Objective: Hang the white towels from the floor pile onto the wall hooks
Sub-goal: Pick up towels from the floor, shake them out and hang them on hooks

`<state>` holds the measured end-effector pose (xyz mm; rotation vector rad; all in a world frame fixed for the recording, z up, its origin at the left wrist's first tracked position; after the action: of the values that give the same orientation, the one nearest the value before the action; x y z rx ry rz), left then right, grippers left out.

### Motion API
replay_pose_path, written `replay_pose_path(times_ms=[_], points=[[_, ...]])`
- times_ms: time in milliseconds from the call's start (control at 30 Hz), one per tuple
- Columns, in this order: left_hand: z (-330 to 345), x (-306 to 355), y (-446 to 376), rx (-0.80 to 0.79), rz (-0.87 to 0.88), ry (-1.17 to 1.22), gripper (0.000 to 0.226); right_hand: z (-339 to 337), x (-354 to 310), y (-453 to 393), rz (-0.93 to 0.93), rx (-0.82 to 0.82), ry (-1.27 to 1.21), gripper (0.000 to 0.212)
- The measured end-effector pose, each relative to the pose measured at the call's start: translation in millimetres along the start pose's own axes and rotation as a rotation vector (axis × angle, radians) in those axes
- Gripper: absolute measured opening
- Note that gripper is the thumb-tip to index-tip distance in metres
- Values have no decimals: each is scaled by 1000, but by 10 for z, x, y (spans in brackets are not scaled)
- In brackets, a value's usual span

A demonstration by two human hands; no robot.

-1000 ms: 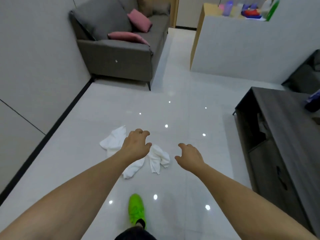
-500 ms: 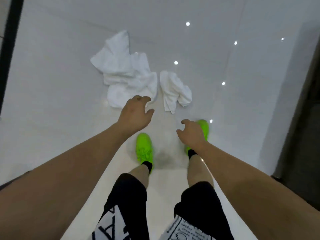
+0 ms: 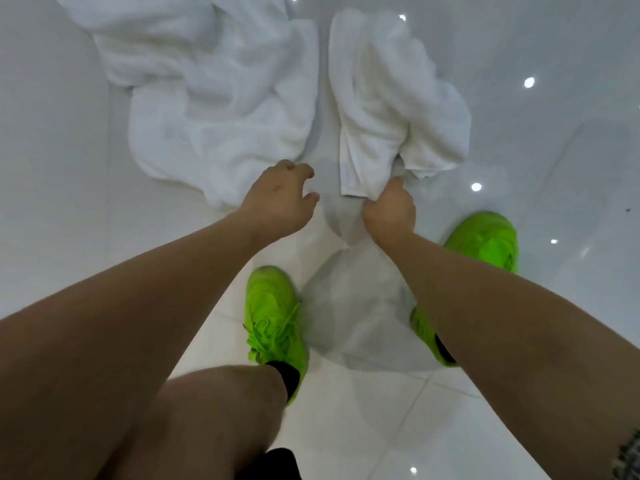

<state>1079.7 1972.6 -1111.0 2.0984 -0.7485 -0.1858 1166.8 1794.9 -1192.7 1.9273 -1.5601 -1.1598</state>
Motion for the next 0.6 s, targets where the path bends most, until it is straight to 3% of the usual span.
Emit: replay_pose_path(times_ms=[100,267,600], points=[[57,62,122,-32,-19,-25,47,-55,-92,108,-38,16,18,22],[-483,419,997,-30,18,5,46,-848,-469,909,-96,75,-4,20],[-3015,1765,3299,156,312,-47,52,-3808,-1643,3330,-237,437,-273,14]])
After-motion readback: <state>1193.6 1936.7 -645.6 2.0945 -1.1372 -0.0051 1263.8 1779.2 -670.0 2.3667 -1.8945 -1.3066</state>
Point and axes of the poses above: each hand's wrist, its own y-axis away from the middle knuckle, its own z-axis out of the palm, x = y × z, the point moved 8 cm from there along -y, towards the middle knuckle, and after that the axes turned 9 degrees about -z, right-handed, at the moved point
